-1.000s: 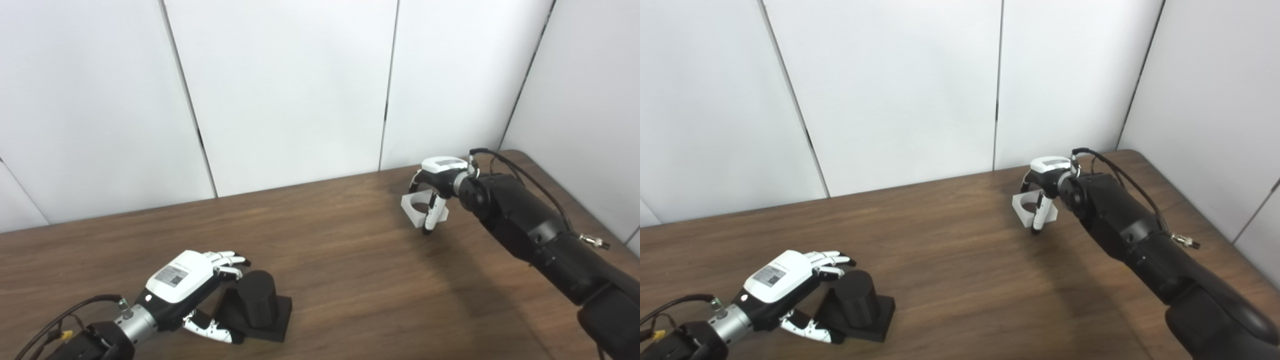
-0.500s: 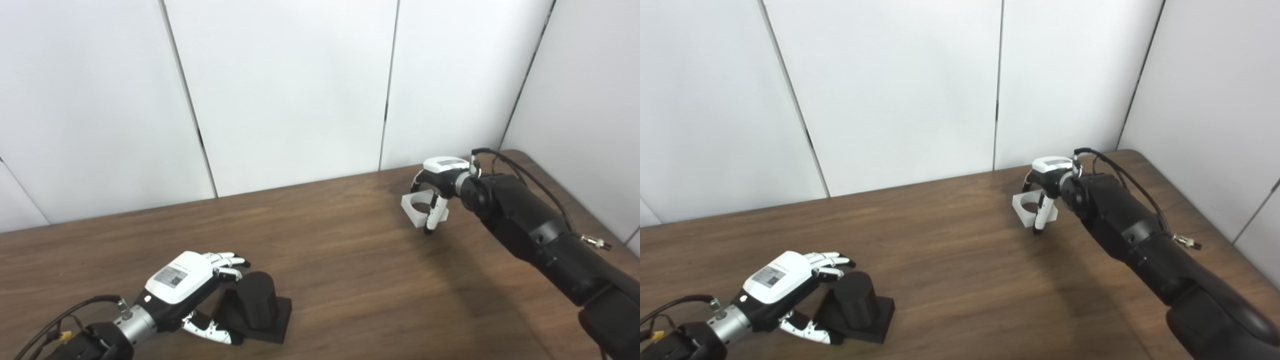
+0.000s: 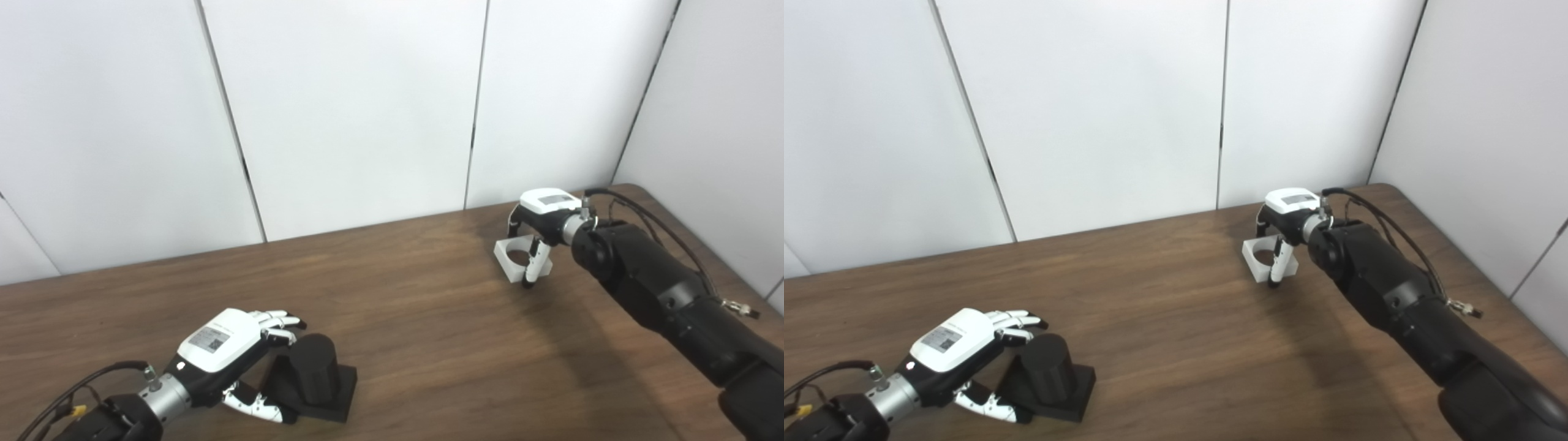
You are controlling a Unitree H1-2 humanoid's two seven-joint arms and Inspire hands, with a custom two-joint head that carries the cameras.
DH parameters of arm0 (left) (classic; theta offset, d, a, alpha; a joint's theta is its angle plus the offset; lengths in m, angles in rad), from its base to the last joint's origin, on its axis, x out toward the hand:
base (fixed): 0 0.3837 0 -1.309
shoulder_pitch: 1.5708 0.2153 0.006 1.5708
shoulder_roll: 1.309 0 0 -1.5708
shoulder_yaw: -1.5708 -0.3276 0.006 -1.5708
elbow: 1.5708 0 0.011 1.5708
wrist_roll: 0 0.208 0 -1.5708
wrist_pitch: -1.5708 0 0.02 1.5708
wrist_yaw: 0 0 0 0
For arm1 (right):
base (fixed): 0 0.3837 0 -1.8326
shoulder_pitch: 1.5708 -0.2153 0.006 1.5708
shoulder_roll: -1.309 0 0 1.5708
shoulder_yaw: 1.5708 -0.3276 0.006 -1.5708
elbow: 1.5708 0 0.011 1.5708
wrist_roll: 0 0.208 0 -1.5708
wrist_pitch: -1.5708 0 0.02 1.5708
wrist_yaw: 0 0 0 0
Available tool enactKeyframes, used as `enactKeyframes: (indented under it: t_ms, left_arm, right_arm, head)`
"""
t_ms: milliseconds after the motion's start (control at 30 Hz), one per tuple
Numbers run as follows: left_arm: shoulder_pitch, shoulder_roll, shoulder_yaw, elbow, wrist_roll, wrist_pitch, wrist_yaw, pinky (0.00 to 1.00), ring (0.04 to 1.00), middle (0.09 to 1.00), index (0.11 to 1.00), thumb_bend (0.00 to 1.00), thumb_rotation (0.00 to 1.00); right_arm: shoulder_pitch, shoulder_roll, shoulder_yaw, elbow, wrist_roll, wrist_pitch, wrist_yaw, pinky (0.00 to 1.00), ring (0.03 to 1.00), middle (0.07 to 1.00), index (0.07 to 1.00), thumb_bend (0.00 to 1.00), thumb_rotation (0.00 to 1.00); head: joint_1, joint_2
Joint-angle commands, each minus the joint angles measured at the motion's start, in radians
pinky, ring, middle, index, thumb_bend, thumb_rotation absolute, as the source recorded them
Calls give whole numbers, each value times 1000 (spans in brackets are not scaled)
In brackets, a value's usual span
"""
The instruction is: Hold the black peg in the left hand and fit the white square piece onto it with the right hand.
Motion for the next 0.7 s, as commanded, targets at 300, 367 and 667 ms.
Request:
enactKeyframes:
  t_ms: [300, 367, 667]
  left_arm:
    - [33, 19, -44, 50, 78, -6, -76, 809, 889, 860, 491, 524, 68]
    - [32, 15, -45, 46, 76, 6, -90, 819, 895, 868, 491, 524, 69]
    - [36, -6, -50, 39, 84, 21, -87, 839, 910, 877, 491, 523, 72]
  right_arm:
    - [25, -27, -61, -94, 32, -72, -88, 927, 888, 794, 481, 521, 131]
    - [29, -33, -68, -137, 38, -80, -73, 922, 890, 792, 481, 522, 131]
    - [32, -33, -94, -343, 88, -124, 19, 853, 881, 806, 481, 523, 129]
  head:
    - [48, 14]
    - [64, 16]
    - [163, 42]
